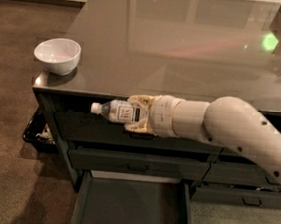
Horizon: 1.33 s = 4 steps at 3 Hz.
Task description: Pick blue plastic bottle from bottom drawer and place on counter
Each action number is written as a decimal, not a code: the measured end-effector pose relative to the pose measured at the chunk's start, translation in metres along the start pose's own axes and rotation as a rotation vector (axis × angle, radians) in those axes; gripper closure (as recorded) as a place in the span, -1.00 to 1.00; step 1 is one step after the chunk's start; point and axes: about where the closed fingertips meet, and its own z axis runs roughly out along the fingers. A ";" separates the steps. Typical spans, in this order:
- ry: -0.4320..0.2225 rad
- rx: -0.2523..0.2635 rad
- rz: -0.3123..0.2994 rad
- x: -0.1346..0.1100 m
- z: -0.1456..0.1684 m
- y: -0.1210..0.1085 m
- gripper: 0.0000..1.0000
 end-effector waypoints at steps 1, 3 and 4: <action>-0.005 0.011 -0.035 -0.004 -0.001 -0.007 1.00; 0.025 0.117 -0.109 -0.012 -0.017 -0.050 1.00; 0.063 0.253 -0.216 -0.027 -0.040 -0.113 1.00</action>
Offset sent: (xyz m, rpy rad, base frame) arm 0.0045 0.0014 0.0092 -0.0080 -0.0410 0.0156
